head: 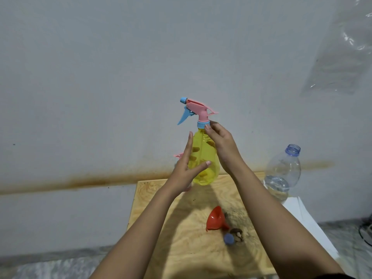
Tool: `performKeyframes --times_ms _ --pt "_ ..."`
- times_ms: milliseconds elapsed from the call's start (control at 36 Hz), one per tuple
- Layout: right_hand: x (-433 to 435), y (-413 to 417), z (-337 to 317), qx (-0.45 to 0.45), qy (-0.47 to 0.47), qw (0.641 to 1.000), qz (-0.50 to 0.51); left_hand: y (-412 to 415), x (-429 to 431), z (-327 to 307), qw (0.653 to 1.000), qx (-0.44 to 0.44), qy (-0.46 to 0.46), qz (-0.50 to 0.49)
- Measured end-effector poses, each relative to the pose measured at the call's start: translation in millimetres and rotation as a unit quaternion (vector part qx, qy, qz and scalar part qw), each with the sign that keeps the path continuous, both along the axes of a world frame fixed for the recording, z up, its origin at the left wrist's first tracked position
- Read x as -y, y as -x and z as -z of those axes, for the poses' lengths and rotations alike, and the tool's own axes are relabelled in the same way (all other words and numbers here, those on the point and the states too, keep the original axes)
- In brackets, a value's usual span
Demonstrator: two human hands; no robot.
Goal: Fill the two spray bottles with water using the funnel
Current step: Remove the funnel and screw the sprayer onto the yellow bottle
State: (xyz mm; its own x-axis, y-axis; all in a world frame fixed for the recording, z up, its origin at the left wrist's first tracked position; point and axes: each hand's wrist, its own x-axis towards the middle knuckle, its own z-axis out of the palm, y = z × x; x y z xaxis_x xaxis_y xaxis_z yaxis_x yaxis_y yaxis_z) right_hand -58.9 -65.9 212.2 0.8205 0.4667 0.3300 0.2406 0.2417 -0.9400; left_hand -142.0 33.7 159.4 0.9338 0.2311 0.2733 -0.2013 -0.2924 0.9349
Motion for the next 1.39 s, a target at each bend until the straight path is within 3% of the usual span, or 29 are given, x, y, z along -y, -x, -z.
performKeyframes --times_ms 111,222,361,500,611,750,889,1028,1389 --pt "0.6 1.7 3.7 -0.028 -0.050 0.998 0.036 1.6 1.1 -0.5 1.000 0.005 0.008 0.010" --pt "2.2 -1.0 1.8 -0.017 -0.008 1.000 -0.001 2.7 0.8 -1.0 1.000 -0.008 0.017 0.015" --pt "-6.0 2.3 10.4 -0.037 -0.015 0.999 0.028 8.1 -5.2 8.0 0.999 -0.027 0.020 0.015" --pt "-3.5 3.4 10.1 -0.019 0.019 0.999 -0.028 9.9 -4.8 8.2 0.999 -0.027 0.016 0.009" --pt "-8.8 4.9 8.5 -0.032 -0.012 0.999 0.014 9.6 -4.8 5.8 1.000 -0.026 0.013 0.006" --pt "-4.4 3.8 7.8 -0.020 0.015 1.000 -0.018 9.2 -5.3 5.8 1.000 -0.020 0.014 0.007" --pt "-5.3 3.9 9.1 -0.055 -0.025 0.998 -0.006 8.1 -7.2 9.7 1.000 -0.014 0.016 0.008" --pt "-0.6 2.0 4.9 -0.010 0.048 0.999 -0.018 8.3 -10.9 9.5 0.999 -0.022 0.024 0.015" --pt "-12.0 14.7 24.2 0.005 0.101 0.991 0.087 8.0 16.7 35.9 0.979 -0.004 -0.133 -0.152"
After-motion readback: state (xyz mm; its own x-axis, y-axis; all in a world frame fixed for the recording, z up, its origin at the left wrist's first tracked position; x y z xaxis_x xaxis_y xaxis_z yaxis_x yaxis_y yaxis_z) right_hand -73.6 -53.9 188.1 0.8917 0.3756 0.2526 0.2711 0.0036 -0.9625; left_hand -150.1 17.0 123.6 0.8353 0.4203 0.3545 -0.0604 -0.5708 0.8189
